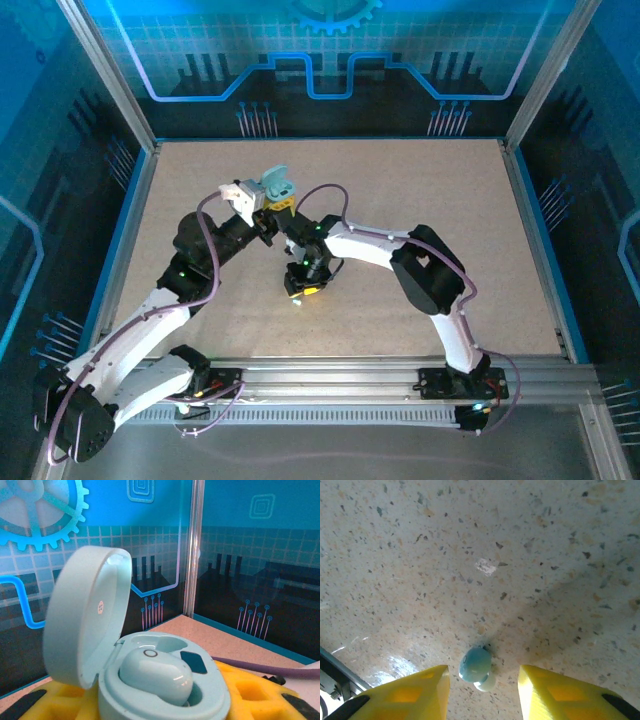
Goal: Insert wireless bluetooth earbuds into charging case
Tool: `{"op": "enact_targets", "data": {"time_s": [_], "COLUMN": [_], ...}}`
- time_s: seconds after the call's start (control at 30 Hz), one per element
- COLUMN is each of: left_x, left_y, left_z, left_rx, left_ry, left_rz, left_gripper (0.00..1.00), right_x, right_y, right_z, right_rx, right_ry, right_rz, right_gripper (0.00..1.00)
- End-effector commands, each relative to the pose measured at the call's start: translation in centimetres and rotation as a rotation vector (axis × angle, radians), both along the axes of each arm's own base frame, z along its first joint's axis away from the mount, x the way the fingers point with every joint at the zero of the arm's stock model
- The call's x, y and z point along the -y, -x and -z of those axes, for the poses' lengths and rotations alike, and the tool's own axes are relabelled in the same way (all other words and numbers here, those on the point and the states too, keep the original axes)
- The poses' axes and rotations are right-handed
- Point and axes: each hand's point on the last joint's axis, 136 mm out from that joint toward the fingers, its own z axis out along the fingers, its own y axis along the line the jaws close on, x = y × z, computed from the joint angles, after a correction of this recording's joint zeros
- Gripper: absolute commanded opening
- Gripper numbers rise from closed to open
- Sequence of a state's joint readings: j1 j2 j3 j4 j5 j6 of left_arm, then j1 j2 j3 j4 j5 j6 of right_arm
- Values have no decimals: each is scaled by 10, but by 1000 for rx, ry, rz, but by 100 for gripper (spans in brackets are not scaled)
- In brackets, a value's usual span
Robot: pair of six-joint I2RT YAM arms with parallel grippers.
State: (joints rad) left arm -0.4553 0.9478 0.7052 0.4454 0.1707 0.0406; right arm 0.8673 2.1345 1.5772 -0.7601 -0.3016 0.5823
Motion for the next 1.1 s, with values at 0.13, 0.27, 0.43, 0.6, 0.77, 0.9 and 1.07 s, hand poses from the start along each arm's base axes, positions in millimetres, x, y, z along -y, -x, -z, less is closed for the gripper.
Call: {"op": "enact_targets", "data": {"time_s": [0.13, 0.27, 0.43, 0.6, 0.77, 0.9, 1.07], "left_x": [-5, -5, -4, -4, -3, -4, -3], "left_y": [1, 0, -2, -2, -2, -3, -4], "left_z": [-17, -15, -14, -14, -15, -16, -15], "left_rx": [49, 43, 35, 35, 32, 33, 28], "left_ry": [4, 4, 9, 10, 12, 11, 10], "left_rz": [-23, -23, -22, -23, -20, -21, -19], "left_gripper": [34, 34, 34, 34, 34, 34, 34], "right_x": [-6, -10, -7, -5, -2, 11, 32], "right_y": [11, 11, 12, 10, 11, 10, 12], "right_z": [8, 9, 15, 16, 11, 2, -9], "right_rx": [-26, -23, -14, 11, 29, 65, 86], "right_ry": [47, 53, 96, 129, 146, 177, 189], "right_rz": [-36, -50, -66, -83, -106, -128, -133], "right_gripper": [41, 39, 36, 31, 28, 28, 26]}}
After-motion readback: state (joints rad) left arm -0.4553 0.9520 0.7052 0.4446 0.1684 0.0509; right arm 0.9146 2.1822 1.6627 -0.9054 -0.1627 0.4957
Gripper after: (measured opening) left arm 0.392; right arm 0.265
